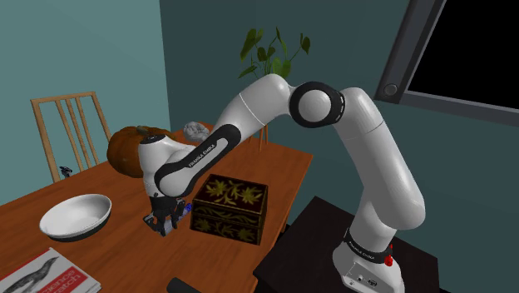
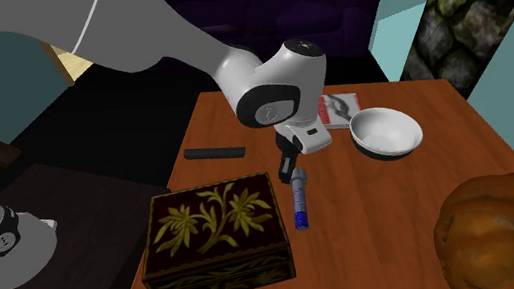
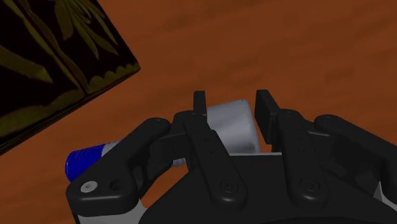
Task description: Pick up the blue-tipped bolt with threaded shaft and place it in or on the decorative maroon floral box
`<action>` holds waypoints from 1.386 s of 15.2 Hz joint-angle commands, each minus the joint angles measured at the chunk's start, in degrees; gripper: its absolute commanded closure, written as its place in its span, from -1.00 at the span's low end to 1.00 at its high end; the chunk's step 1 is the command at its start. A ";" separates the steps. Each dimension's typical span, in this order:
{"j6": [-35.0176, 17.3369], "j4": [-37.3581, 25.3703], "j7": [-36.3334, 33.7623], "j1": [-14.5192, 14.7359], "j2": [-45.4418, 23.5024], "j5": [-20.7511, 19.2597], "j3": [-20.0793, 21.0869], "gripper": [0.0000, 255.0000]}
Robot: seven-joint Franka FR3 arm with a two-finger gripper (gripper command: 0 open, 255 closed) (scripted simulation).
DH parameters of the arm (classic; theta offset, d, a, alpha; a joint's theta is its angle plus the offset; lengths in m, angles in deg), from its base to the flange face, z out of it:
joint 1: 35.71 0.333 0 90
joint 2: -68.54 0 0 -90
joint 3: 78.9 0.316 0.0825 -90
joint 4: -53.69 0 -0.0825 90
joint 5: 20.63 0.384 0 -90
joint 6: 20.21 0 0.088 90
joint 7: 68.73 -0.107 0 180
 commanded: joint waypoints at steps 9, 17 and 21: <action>2.86 0.30 0.43 -0.63 3.20 0.96 0.83 1.00; 6.99 -0.05 1.03 -1.33 7.07 2.27 1.84 1.00; 9.18 -0.55 1.33 -1.63 8.83 2.92 2.29 1.00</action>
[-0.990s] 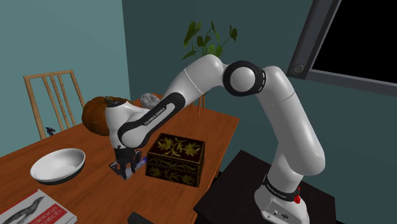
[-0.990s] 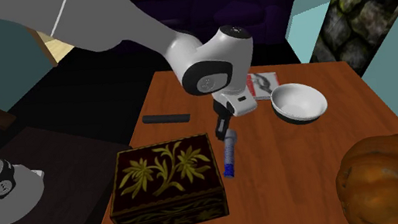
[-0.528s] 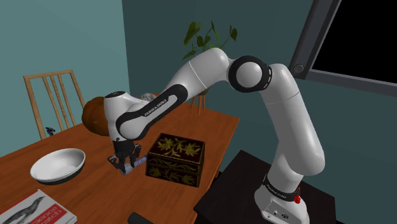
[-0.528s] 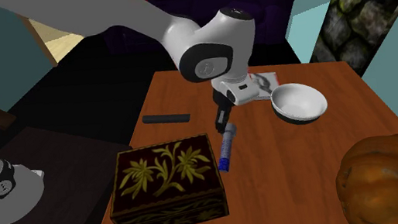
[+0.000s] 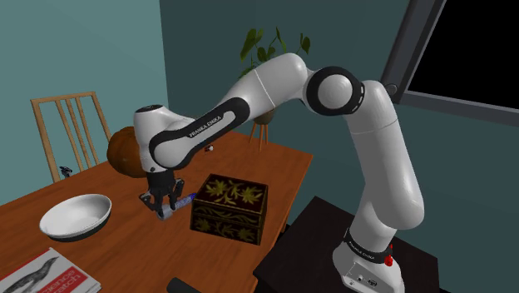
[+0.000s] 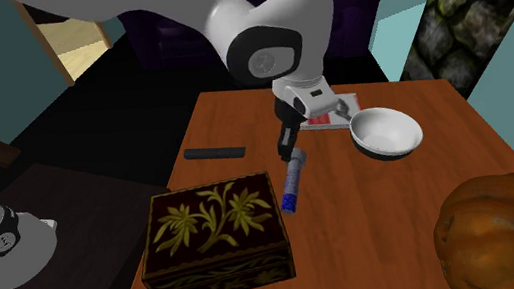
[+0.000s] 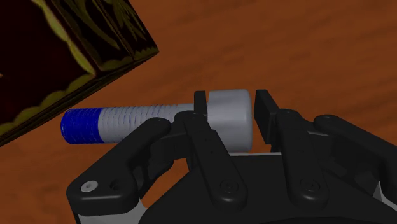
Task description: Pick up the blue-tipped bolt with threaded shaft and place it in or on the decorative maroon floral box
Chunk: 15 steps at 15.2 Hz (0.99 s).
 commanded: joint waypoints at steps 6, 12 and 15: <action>4.06 -1.24 0.38 -0.35 2.94 1.10 0.75 1.00; 7.69 -2.90 0.76 -0.62 5.01 1.92 1.24 1.00; 9.57 -3.93 0.94 -0.71 5.92 2.29 1.44 1.00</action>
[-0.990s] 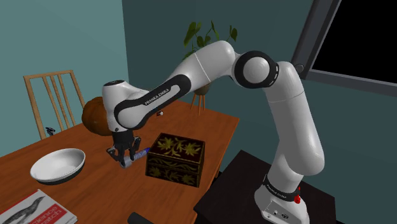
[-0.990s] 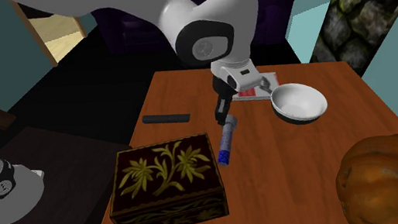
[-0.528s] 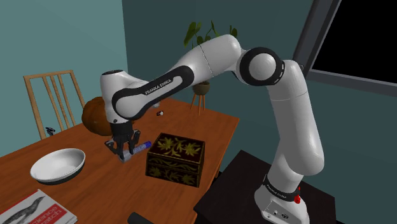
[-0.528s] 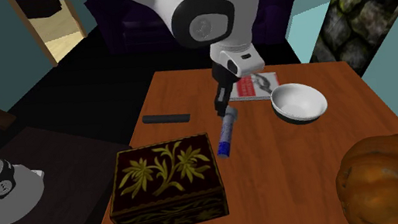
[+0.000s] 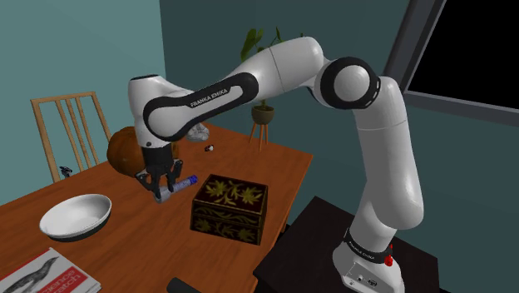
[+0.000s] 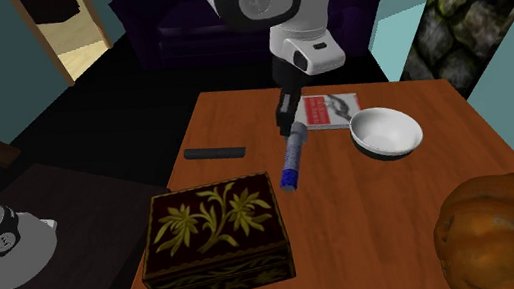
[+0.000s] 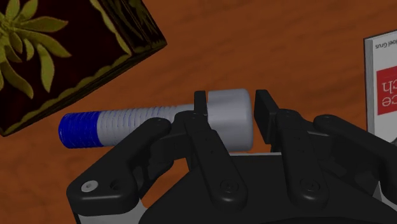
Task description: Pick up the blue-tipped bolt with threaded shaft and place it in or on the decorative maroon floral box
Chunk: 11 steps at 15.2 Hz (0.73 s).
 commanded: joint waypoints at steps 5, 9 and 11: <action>3.95 -2.46 0.30 -0.10 1.58 0.66 0.36 1.00; 6.63 -4.35 0.46 -0.11 2.42 1.03 0.56 1.00; 5.69 -0.94 1.15 -1.16 5.02 1.84 0.74 1.00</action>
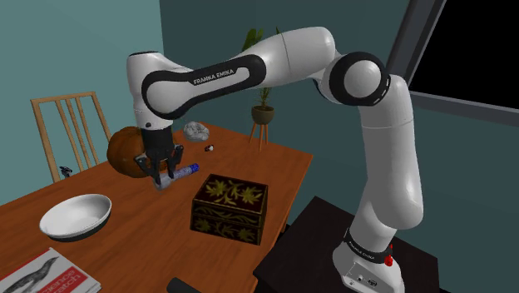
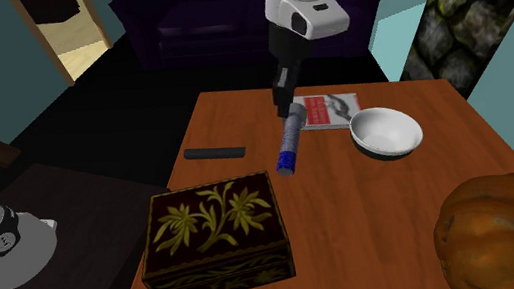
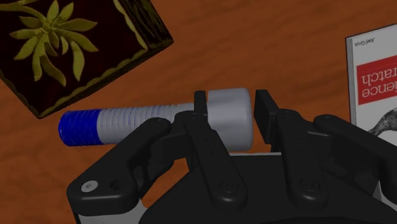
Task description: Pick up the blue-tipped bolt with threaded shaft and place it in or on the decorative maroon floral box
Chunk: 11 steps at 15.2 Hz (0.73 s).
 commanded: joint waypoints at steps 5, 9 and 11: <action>-4.29 17.20 4.80 -4.99 13.75 4.90 0.42 1.00; -5.80 27.41 9.28 -7.35 23.06 8.59 -0.35 1.00; -6.08 32.02 11.67 -8.13 27.62 10.29 -1.10 1.00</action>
